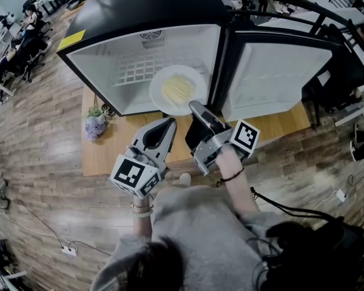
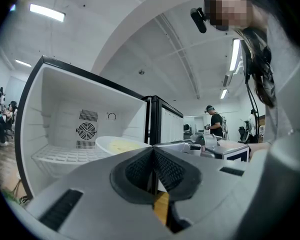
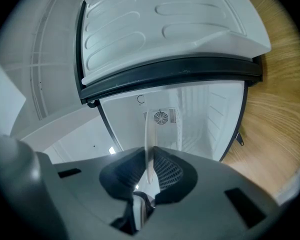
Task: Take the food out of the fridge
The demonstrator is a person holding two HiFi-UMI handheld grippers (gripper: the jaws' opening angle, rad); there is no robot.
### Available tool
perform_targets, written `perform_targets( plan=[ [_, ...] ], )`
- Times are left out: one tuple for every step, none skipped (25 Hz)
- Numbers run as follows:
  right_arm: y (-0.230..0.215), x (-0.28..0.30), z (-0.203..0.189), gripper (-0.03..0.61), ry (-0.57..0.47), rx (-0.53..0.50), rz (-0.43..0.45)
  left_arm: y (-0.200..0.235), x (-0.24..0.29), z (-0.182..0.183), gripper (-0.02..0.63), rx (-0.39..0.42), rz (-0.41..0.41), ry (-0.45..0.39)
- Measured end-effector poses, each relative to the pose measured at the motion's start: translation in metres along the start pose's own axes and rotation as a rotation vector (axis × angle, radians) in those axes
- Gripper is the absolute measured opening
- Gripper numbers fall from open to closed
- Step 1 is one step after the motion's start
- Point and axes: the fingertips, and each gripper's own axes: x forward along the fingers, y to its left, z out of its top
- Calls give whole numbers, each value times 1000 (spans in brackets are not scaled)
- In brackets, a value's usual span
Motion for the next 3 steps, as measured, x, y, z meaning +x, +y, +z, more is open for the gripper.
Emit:
perform_targets(
  plan=[
    [0, 1, 1, 48, 0, 0, 1, 0, 1, 0, 8, 1, 1, -1],
    [0, 1, 2, 48, 1, 0, 1, 1, 1, 0, 8, 3, 2, -1],
    [0, 2, 3, 48, 1, 0, 2, 1, 2, 0, 8, 4, 2, -3]
  ],
)
